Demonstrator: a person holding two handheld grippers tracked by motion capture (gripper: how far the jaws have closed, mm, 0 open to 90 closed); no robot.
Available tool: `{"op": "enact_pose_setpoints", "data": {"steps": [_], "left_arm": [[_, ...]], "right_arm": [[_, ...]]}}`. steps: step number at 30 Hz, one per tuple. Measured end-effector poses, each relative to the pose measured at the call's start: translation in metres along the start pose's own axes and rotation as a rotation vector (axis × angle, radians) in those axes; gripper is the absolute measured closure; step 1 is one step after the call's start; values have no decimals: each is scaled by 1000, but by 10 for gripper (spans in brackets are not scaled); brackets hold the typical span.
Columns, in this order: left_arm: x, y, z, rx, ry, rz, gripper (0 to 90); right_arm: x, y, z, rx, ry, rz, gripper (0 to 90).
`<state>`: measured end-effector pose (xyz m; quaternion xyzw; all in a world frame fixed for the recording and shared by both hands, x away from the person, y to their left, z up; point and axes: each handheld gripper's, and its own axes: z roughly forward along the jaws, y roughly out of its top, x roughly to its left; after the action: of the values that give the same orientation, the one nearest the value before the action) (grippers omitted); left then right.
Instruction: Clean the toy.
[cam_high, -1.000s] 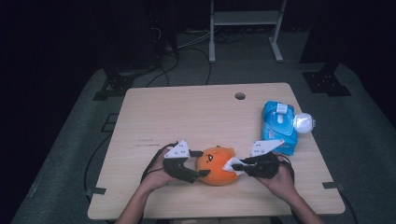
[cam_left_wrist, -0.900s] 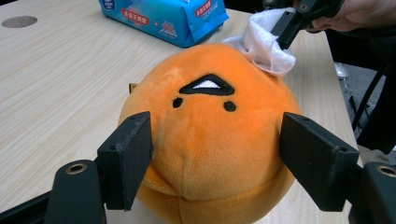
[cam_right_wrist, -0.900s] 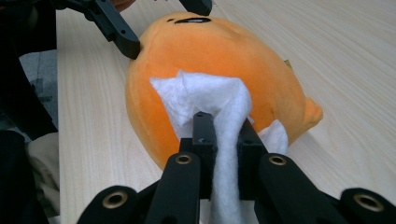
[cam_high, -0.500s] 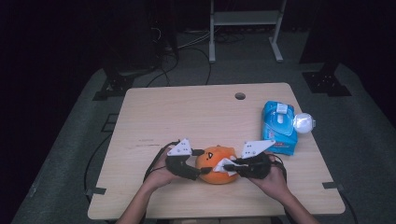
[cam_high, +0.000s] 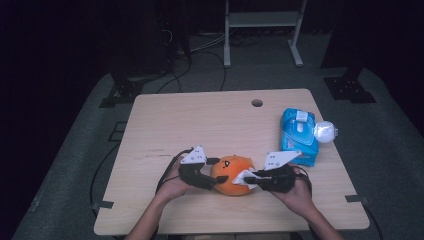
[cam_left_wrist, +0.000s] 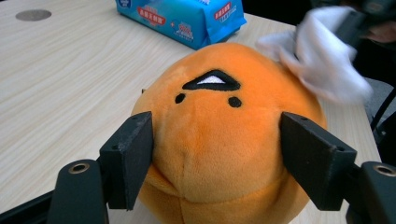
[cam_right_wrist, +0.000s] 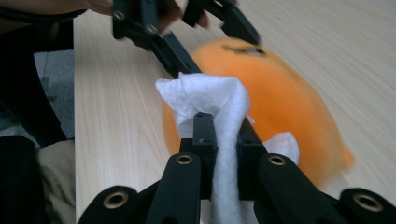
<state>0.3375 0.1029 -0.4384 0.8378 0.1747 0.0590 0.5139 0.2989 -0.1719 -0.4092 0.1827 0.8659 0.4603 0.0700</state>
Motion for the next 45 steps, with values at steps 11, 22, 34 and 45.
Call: {"op": "enact_pose_setpoints", "data": {"steps": [11,22,34,45], "left_arm": [[5,-5,-4,8,-14,-17,275],[0,-2,-2,25,-35,24,271],[-8,-7,-4,-17,-76,90,235],[-1,-4,-7,-26,-66,30,165]], "right_arm": [[-9,-10,-5,19,-17,15,820],[-22,-10,2,15,-29,79,817],[-11,-23,2,46,11,91,817],[-11,-25,3,39,22,110,817]]}}
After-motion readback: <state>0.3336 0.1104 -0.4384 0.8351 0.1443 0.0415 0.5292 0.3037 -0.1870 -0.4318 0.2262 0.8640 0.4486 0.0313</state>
